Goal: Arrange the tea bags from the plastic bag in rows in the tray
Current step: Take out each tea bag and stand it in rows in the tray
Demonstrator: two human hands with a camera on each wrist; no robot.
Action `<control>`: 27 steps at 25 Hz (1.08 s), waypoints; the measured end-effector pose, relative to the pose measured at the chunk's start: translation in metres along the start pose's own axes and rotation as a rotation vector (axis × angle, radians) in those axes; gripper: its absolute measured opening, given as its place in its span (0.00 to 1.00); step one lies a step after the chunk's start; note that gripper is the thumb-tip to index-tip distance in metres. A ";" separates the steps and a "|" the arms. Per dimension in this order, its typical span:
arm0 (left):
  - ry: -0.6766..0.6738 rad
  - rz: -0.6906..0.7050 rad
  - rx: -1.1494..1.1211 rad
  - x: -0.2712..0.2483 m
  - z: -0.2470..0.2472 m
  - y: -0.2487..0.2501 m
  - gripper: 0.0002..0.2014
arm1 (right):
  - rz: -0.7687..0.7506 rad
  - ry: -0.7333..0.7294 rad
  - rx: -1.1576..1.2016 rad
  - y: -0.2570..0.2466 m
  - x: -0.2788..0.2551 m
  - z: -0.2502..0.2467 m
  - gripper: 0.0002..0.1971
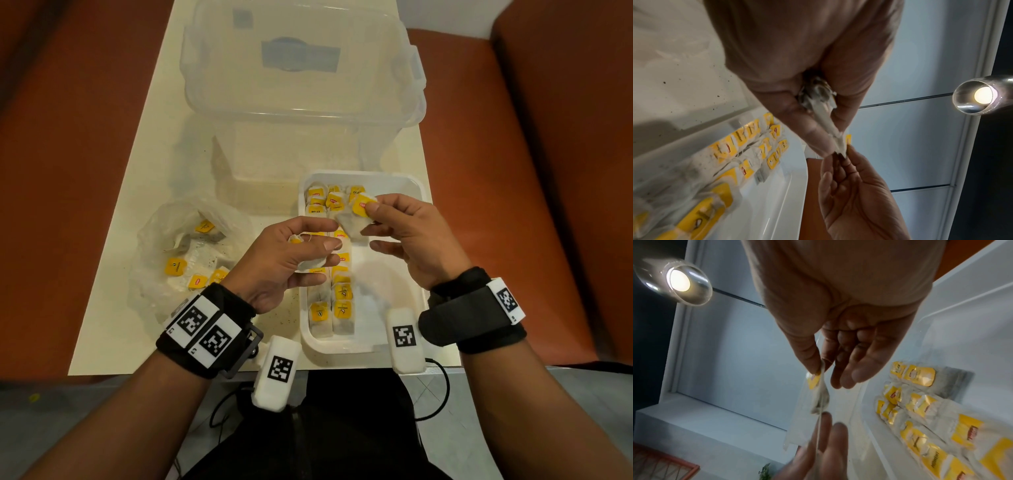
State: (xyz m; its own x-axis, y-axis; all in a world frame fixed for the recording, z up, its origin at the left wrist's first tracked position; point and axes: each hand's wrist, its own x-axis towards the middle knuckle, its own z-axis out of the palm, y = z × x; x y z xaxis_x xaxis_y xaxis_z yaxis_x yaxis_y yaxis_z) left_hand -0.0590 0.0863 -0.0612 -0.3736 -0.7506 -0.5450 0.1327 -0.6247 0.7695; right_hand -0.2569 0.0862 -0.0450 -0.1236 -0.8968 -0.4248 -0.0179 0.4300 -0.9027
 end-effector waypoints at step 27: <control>-0.120 0.188 -0.067 -0.013 -0.020 0.020 0.11 | -0.172 0.087 -0.802 0.020 0.019 -0.027 0.08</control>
State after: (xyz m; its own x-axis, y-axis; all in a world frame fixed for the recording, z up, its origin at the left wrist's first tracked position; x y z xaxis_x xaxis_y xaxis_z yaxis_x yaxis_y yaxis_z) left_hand -0.0325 0.0792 -0.0454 -0.4427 -0.8265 -0.3478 0.2692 -0.4925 0.8277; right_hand -0.2867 0.0805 -0.0698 -0.1300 -0.9599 -0.2482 -0.7424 0.2602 -0.6173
